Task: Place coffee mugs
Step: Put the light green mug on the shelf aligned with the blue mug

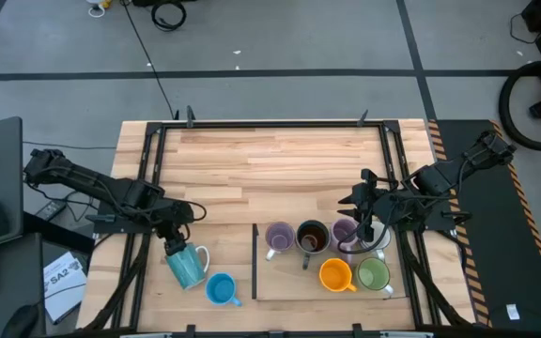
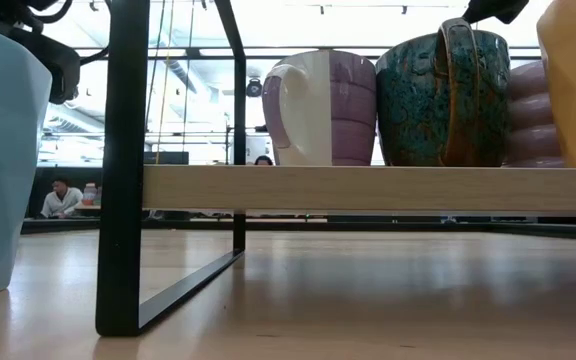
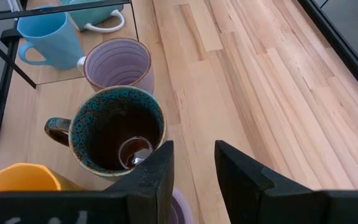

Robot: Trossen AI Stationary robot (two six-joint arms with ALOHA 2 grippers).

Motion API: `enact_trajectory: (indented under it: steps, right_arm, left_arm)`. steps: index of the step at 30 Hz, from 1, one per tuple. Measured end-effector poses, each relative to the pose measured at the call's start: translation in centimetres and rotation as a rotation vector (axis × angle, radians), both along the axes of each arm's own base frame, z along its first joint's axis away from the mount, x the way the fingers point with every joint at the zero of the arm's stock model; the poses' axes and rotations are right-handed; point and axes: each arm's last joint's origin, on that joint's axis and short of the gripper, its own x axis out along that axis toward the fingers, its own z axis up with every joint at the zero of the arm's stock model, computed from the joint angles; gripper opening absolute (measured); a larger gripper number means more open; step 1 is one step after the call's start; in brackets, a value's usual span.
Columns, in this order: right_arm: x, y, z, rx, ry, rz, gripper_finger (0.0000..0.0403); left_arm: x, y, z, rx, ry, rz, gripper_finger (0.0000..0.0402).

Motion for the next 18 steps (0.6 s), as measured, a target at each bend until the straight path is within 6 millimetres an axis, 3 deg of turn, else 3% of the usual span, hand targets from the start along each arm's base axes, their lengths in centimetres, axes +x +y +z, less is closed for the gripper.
enact_trajectory:
  steps: [18]
  right_arm:
    - [0.0, 0.0, 0.0, 0.0, 0.0, 0.0, 0.0122]
  left_arm:
    - [0.07, -0.02, 0.0, -0.014, 0.016, 0.036, 0.0112]
